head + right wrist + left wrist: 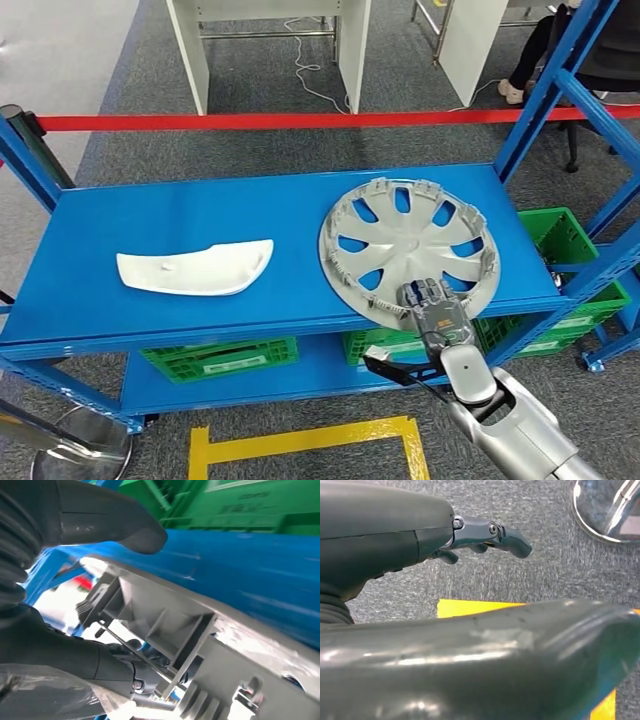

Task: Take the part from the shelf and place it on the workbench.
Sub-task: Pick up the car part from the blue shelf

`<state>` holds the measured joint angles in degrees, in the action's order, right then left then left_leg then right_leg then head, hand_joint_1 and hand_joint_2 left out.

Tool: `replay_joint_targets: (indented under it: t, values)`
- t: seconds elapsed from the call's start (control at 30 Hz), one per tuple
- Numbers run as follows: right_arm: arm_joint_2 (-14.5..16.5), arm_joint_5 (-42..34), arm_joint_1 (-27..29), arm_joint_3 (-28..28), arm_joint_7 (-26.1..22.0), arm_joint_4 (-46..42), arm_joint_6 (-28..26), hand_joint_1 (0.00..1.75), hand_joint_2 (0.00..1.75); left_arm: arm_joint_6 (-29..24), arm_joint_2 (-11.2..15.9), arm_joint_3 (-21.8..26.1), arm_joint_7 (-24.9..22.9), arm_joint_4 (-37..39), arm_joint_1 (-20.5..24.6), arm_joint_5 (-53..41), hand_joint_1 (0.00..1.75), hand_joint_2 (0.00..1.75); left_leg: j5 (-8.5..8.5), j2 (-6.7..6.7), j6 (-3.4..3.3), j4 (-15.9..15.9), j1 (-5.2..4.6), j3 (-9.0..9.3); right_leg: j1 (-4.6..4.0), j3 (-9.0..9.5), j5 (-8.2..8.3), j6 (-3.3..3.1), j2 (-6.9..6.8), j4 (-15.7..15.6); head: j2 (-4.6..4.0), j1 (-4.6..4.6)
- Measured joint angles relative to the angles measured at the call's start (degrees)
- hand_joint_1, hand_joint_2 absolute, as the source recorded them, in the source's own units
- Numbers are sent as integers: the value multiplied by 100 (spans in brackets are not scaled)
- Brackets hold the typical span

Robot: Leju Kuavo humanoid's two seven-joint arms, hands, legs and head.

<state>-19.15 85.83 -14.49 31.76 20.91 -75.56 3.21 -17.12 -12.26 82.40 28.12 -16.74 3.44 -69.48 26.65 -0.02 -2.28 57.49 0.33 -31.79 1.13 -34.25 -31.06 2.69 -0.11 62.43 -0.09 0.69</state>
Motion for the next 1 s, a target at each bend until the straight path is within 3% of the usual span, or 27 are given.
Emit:
replay_joint_targets:
  t: [0.07, 0.1, 0.13, 0.17, 0.23, 0.3, 0.4, 0.47, 0.57, 0.6, 0.63, 0.67, 0.77, 0.83, 0.93, 1.0]
  values:
    - [7, 146, 20, -126, -3, 133, -58, 175, 175, -3, -12, 0, 21, 0, 5, 4, 0, 0, -17, 0, -37, -1, -23, -28, -5, -352, -352, 4, 2, 752, 0, 11]
    - [12, 209, 34, -191, -6, 181, -90, 175, 175, -4, -17, 0, 32, 0, 4, 11, 0, 0, -24, 0, -49, -1, -40, -37, -7, -475, -437, -1, 2, 1025, 0, 10]
    - [19, 263, 47, -248, -8, 214, -118, 175, 175, -6, -19, 0, 41, 0, 3, 20, 0, 0, -30, -1, -57, 0, -58, -42, -14, -503, -415, -15, 2, 1102, 0, 11]
    - [25, 314, 54, -299, -8, 234, -151, 175, 175, -7, -20, 0, 49, 0, 3, 31, 0, 0, -35, -2, -64, 0, -77, -42, -27, -406, -288, -47, 1, 938, 0, 12]
    - [34, 391, 55, -387, 21, 240, -247, 175, 175, -8, -34, -1, 67, 0, 5, 49, 0, 0, -42, -5, -67, 3, -111, -36, -80, 19, 45, -164, -6, 161, 0, 9]
    - [46, 421, 54, -447, 105, 224, -372, 175, 175, -10, -58, -1, 85, 0, 11, 64, 0, 0, -45, -9, -45, 17, -134, -41, -132, 331, 199, -243, -38, -444, 0, 3]
    - [52, 438, 105, -497, 212, 149, -522, 175, 175, -9, -84, 0, 98, 0, 18, 88, 0, 0, -46, -8, 30, 34, -125, -53, -141, 410, 237, -268, -55, -599, 0, 7]
    - [54, 449, 173, -519, 225, 61, -615, 175, 175, -3, -88, 0, 106, -1, 20, 112, 0, 0, 99, -13, 100, 213, -120, -123, -101, 464, 292, -301, -71, -656, 0, -7]
    - [56, 463, 319, -547, 219, -114, -779, 175, 175, 4, -85, 0, 119, -1, 12, 156, 0, 0, 646, -16, 221, 1192, -53, -538, -69, 473, 326, -324, -96, -678, 0, -32]
    - [56, 464, 361, -559, 216, -172, -816, 175, 175, 4, -84, 0, 120, -2, 8, 163, 0, 0, 747, -15, 254, 1492, -23, -672, -64, 468, 323, -321, -96, -674, 0, -32]
    - [57, 465, 399, -569, 213, -225, -840, 175, 175, 4, -82, 0, 121, -2, 4, 166, 0, 0, 737, -15, 281, 1620, 2, -732, -57, 465, 318, -314, -93, -668, 0, -32]
    - [57, 465, 428, -578, 210, -271, -854, 175, 175, 5, -81, 0, 122, -2, 1, 166, 0, 0, 611, -14, 301, 1518, 23, -692, -47, 467, 308, -302, -87, -659, 0, -32]
    - [56, 465, 481, -606, 207, -404, -955, 175, 175, 5, -83, -1, 137, -2, 2, 168, 0, 0, 50, -16, 317, 440, 58, -217, -26, 475, 253, -226, -61, -611, 0, -36]
    - [55, 459, 507, -642, 216, -498, -1062, 175, 175, 8, -84, -1, 155, -2, 8, 176, 0, 0, -19, -20, 269, 90, 42, -80, -36, 445, 234, -157, -50, -585, 0, -34]
    - [51, 444, 553, -670, 255, -658, -1194, 175, 175, 17, -84, 0, 182, -2, -3, 192, 0, 0, -18, -17, 144, 52, 22, -99, -17, 402, 208, -57, -41, -571, 0, -28]
    - [32, 434, 574, -669, 302, -779, -1386, 175, 175, 46, -84, 0, 222, -3, 2, 220, 0, 0, -46, -11, 57, 10, 35, -99, -4, 224, -8, -16, -27, -248, 0, -12]
